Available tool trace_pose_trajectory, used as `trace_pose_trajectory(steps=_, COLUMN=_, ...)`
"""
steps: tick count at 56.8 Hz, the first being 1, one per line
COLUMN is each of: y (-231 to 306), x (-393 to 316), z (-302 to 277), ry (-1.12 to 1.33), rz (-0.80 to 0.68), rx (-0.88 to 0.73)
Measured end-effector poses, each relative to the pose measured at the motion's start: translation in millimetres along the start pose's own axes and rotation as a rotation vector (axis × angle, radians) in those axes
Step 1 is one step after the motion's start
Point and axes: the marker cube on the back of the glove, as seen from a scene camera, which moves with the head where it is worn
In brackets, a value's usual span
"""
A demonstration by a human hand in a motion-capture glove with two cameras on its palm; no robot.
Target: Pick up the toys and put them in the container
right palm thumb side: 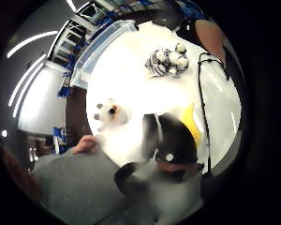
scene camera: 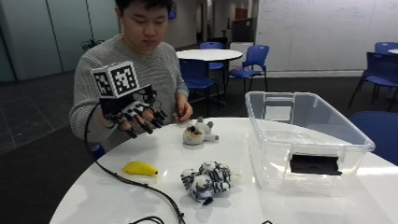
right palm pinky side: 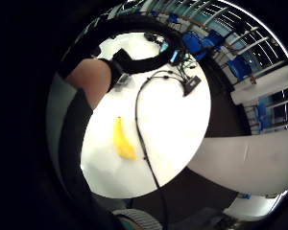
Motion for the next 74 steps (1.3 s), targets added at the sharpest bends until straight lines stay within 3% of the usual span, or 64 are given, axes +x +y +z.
trace_pose_trajectory(steps=22, y=49, x=30, z=115, ry=0.114, rz=0.242, rx=-0.153)
trace_pose_trajectory(steps=43, y=56, x=30, z=138, ry=0.160, rz=0.271, rx=-0.115)
trace_pose_trajectory(steps=52, y=49, x=29, z=111, ry=0.089, rz=0.220, rx=-0.092)
trace_pose_trajectory(steps=60, y=17, x=39, z=29, ry=-0.025, rz=0.133, rx=0.023)
trace_pose_trajectory(steps=67, y=-1, x=36, z=-32, ry=0.005, rz=0.131, rx=0.146)
trace_pose_trajectory(steps=74, y=-17, x=28, z=-48, ry=0.038, rz=0.106, rx=0.163)
